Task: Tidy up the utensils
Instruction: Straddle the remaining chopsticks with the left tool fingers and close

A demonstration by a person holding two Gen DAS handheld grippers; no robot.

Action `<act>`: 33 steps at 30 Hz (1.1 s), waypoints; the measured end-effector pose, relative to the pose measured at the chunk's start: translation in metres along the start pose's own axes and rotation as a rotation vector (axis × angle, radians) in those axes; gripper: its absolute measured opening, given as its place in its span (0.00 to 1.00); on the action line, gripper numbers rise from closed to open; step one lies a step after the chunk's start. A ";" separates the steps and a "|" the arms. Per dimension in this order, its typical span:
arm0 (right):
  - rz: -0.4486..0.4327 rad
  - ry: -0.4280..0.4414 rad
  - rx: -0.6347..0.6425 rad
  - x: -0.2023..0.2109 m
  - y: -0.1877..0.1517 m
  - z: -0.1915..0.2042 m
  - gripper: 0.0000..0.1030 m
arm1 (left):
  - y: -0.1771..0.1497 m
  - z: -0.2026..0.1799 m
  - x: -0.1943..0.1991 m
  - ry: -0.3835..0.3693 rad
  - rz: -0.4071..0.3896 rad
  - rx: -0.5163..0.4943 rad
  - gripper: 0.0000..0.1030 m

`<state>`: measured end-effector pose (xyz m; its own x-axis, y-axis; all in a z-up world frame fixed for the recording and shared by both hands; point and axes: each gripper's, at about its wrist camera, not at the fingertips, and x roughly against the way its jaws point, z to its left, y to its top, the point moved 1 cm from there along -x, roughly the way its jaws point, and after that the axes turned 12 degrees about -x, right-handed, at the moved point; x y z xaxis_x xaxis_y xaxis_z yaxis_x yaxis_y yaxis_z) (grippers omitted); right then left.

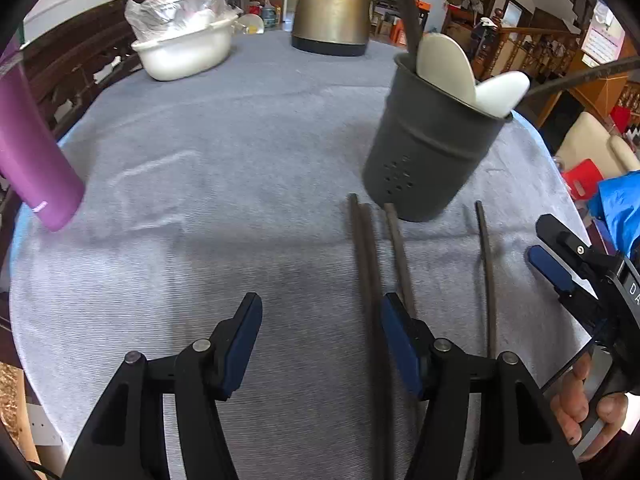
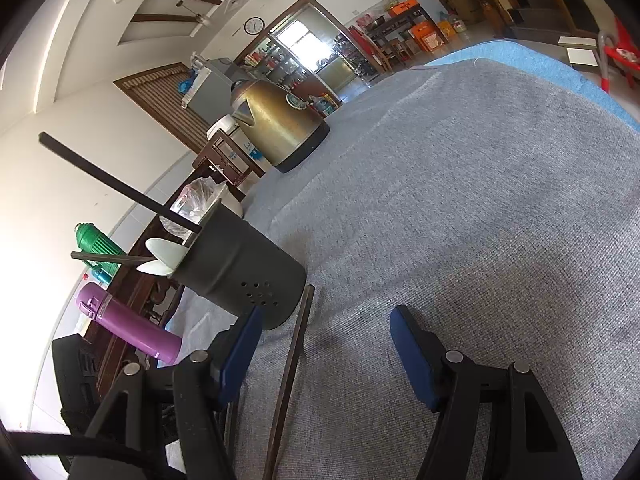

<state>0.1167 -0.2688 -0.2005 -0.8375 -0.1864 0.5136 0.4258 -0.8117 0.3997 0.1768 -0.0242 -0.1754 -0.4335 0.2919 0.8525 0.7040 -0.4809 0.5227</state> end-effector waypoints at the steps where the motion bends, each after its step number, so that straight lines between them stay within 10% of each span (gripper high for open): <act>1: 0.000 0.000 0.000 0.000 0.000 0.000 0.68 | -0.001 0.003 0.001 0.016 0.000 -0.001 0.61; 18: 0.000 -0.001 -0.001 0.001 0.000 -0.001 0.68 | 0.012 -0.013 -0.006 0.027 0.014 -0.041 0.65; 33: 0.001 0.002 -0.001 0.001 0.000 -0.002 0.68 | -0.009 0.050 0.020 0.039 0.030 0.067 0.65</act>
<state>0.1156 -0.2703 -0.2011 -0.8374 -0.1885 0.5130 0.4265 -0.8123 0.3978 0.1898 0.0276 -0.1633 -0.4322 0.2455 0.8677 0.7525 -0.4321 0.4971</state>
